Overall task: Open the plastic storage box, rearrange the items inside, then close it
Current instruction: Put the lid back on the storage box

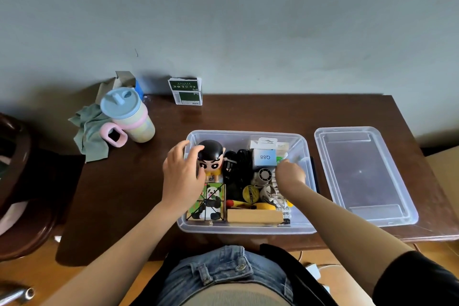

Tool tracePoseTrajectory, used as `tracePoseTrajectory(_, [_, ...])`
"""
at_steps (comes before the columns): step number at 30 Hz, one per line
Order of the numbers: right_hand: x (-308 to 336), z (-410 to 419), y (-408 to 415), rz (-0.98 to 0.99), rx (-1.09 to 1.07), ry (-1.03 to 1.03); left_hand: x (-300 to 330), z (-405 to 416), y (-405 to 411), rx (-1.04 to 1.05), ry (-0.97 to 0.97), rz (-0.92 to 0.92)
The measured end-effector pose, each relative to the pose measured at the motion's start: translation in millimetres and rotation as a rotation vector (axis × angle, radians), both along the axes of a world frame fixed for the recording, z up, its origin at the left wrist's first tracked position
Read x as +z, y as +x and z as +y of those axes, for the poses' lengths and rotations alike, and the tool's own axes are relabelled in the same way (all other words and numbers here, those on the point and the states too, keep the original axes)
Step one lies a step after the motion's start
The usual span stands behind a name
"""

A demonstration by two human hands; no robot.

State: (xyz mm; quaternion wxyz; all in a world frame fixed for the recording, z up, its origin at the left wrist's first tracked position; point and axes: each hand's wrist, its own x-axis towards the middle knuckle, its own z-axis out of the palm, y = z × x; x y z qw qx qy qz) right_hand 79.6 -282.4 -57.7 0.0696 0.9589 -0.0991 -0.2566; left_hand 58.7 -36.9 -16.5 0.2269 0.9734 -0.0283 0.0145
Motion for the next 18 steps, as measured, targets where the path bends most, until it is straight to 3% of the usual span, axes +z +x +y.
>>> tracePoseTrajectory(5, [36, -10, 0, -0.098, 0.078, 0.034, -5, 9, -4, 0.075, -0.213, 0.126])
tracePoseTrajectory(11, [61, -41, -39, -0.811, -0.032, 0.447, -6, 11, -5, 0.200, -0.284, 0.177])
tracePoseTrajectory(18, [30, -40, -67, -0.650, -0.408, 0.696, -9, 11, -13, 0.301, -0.309, 0.248])
